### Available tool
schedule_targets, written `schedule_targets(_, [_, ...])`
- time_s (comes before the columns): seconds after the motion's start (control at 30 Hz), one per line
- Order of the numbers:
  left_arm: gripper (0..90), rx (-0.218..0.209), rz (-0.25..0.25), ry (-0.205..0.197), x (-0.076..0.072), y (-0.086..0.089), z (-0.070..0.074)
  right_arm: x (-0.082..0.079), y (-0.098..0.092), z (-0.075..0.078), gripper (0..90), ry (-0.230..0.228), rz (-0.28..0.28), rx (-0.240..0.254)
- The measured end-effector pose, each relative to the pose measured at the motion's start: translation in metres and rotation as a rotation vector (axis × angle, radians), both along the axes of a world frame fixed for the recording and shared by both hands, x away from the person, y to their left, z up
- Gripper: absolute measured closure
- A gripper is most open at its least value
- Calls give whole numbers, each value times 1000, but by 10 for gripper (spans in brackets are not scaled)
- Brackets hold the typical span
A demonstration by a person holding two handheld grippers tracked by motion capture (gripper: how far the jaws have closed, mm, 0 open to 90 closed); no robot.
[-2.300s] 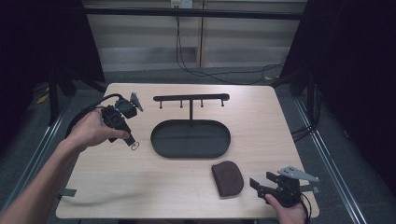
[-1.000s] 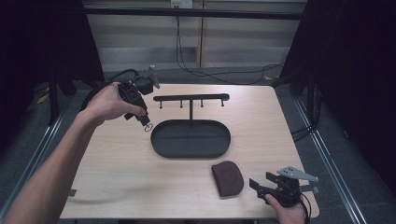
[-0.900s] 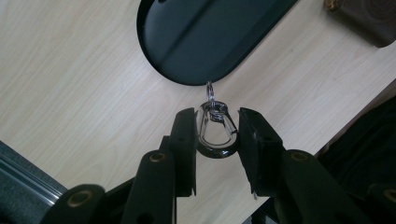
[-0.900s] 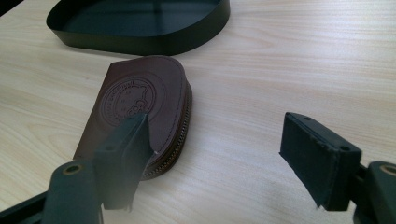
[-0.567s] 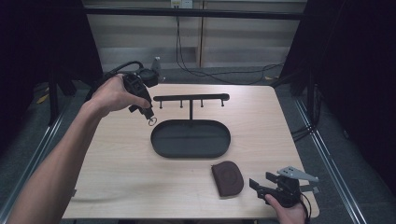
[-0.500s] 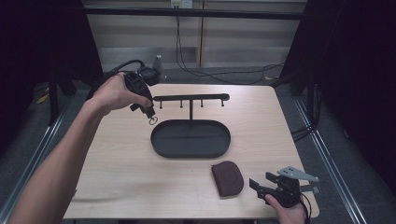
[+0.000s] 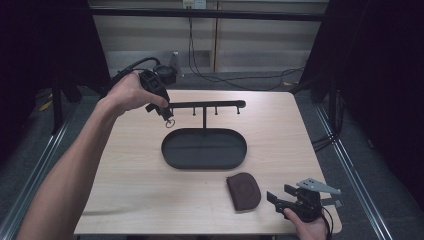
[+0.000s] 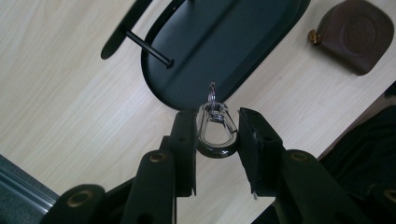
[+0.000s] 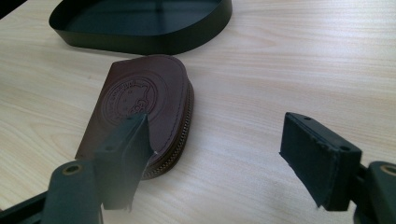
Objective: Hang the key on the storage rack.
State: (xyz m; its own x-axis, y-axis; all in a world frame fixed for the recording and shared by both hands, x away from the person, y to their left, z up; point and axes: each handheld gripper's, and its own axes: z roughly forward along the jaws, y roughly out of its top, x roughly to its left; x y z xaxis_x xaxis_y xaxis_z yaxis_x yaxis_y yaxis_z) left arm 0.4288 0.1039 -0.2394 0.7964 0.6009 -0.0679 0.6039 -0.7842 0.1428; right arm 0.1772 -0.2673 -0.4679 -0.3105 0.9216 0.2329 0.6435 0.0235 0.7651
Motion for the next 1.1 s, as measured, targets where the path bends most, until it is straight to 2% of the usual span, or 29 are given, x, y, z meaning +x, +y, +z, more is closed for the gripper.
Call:
schedule_targets(0.4, [682,6,35,0,17,0,-2,0,0,0,241,3,3,4])
schedule_targets(0.6, [682,4,21,7,20,-3,-4,0,0,0,241,2,4,3])
schedule_targets(1.07, [682,13,63,-17,31,-5,-12,-1,0,0,241,-1,9,2])
schedule_targets(1.1, [682,35,61,-25,32,-6,-14,-1,0,0,241,-1,8,2])
